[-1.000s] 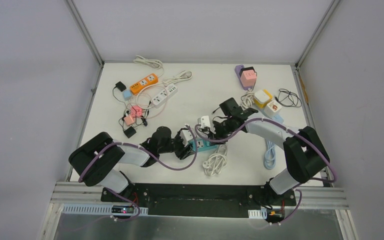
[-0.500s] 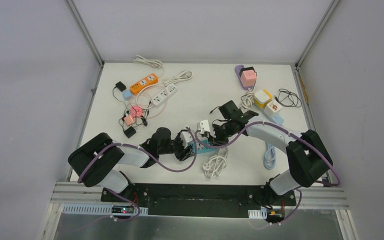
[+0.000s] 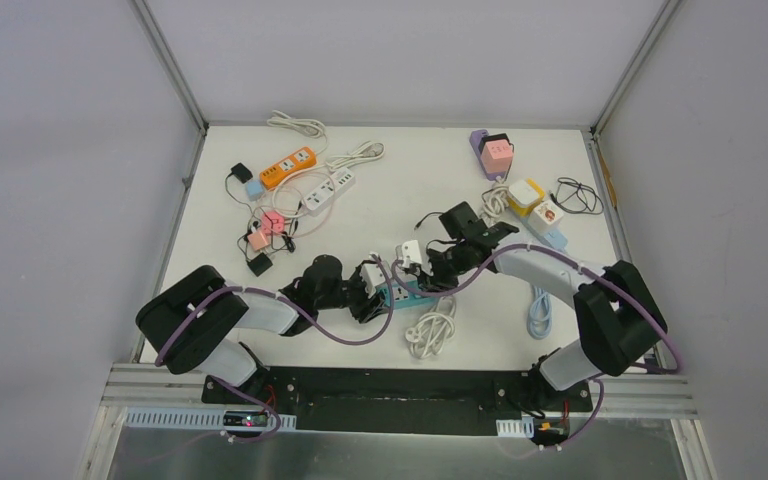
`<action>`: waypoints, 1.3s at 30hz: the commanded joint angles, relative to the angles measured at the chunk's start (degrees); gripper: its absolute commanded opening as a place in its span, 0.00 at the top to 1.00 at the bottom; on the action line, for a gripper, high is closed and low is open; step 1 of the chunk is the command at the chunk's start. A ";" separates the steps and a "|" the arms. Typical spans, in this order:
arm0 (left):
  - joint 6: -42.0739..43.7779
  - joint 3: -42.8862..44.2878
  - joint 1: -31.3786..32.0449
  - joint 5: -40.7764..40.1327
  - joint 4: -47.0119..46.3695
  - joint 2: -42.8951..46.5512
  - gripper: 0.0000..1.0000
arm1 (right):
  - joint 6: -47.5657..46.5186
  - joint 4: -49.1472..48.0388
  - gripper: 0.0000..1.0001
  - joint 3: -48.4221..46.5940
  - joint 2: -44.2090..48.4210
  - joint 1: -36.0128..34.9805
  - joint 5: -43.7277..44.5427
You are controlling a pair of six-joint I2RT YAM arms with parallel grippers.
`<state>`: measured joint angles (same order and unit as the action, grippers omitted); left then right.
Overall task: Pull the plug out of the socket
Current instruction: Remove the plug from the socket.
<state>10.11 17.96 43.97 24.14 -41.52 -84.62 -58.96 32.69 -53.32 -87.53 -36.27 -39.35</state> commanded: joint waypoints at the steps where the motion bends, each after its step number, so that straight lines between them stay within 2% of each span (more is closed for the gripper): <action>1: -0.46 -0.20 -0.30 -4.19 2.14 0.00 1.00 | -0.52 6.26 1.00 1.43 1.62 -1.94 1.72; 5: -0.53 0.01 -0.29 -3.94 2.34 -0.36 1.00 | 6.49 5.64 1.00 -3.15 -0.26 5.80 -8.34; 7: -0.69 -0.11 -0.29 -3.84 2.25 -0.45 1.00 | 7.40 6.33 1.00 -3.95 -0.22 7.37 -10.60; 13: -0.55 0.04 -0.30 -3.92 1.97 -0.97 1.00 | -0.12 8.90 1.00 0.07 2.27 0.37 -0.71; 20: -0.64 0.37 -0.31 -3.75 2.83 -0.65 1.00 | 1.98 9.67 1.00 -2.72 1.35 3.44 -5.16; 25: -0.72 0.06 -0.33 -3.83 2.69 -0.59 1.00 | -1.75 10.79 1.00 -2.00 2.98 -1.13 4.83; 32: -0.55 0.68 -0.31 -3.93 3.46 -0.43 1.00 | -0.26 13.46 1.00 -3.98 2.36 0.93 -4.62; 35: -0.61 0.45 -0.33 -4.01 3.72 -0.20 1.00 | 2.01 12.71 1.00 -5.31 2.31 3.41 -4.89; 39: -0.73 0.25 -0.28 -3.94 3.20 -0.52 1.00 | 3.49 11.63 1.00 -4.34 2.88 2.76 -4.18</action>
<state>9.87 18.28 44.27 24.12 -40.84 -84.86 -57.91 40.66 -57.12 -86.76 -33.30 -41.36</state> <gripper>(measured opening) 0.526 0.334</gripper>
